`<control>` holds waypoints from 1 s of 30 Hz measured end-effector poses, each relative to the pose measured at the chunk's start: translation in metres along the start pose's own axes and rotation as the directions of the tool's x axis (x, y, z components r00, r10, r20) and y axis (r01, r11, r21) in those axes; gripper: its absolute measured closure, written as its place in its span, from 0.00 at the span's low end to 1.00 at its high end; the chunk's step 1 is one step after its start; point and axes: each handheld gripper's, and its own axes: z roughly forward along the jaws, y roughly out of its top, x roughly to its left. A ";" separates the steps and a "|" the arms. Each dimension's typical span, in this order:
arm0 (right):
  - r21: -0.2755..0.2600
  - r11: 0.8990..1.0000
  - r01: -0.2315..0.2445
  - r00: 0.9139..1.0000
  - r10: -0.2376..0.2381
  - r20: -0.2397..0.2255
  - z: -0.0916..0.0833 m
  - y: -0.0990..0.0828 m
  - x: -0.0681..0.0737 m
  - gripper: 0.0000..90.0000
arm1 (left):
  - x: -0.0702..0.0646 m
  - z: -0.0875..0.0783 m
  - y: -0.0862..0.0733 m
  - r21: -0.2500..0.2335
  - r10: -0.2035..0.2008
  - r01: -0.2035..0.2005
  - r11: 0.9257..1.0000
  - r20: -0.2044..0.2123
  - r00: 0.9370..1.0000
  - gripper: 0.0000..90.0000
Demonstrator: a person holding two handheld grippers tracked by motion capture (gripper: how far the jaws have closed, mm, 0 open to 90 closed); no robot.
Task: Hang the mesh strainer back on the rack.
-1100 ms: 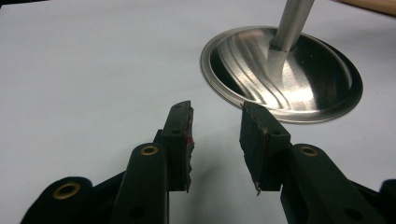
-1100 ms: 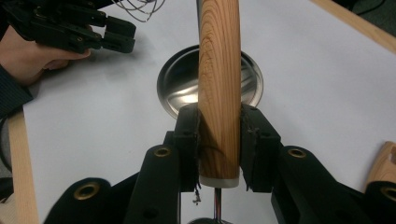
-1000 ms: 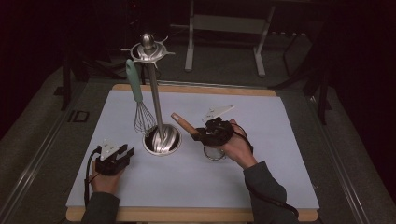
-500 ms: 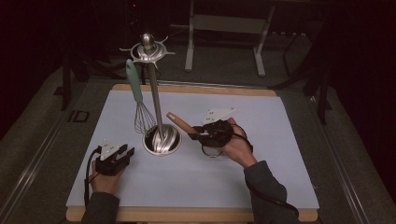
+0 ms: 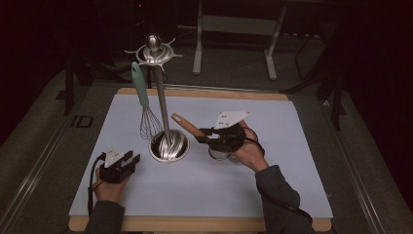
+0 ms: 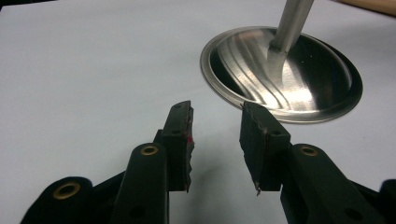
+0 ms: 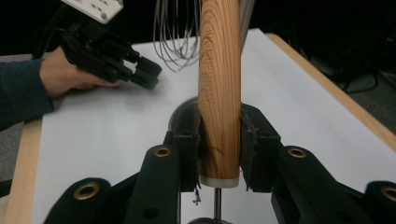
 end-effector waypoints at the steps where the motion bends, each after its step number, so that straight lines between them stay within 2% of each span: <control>1: -0.008 1.000 0.005 1.000 -0.005 -0.003 -0.001 0.001 0.000 0.78 | 0.000 0.000 0.000 0.000 0.000 0.000 1.000 0.000 1.000 0.72; 9: -0.076 0.997 0.017 1.000 -0.019 -0.018 -0.008 0.005 -0.003 0.78 | 0.000 0.000 0.000 0.000 -0.002 0.002 1.000 0.000 1.000 0.72; 15: -0.116 0.992 0.043 0.999 -0.045 -0.011 -0.015 0.009 -0.002 0.78 | 0.000 0.000 0.000 0.000 -0.001 0.001 1.000 -0.001 1.000 0.72; 30: -0.174 0.980 0.096 0.995 -0.095 0.016 -0.029 0.028 0.000 0.78 | 0.000 0.000 0.000 -0.001 0.000 0.000 1.000 -0.001 1.000 0.72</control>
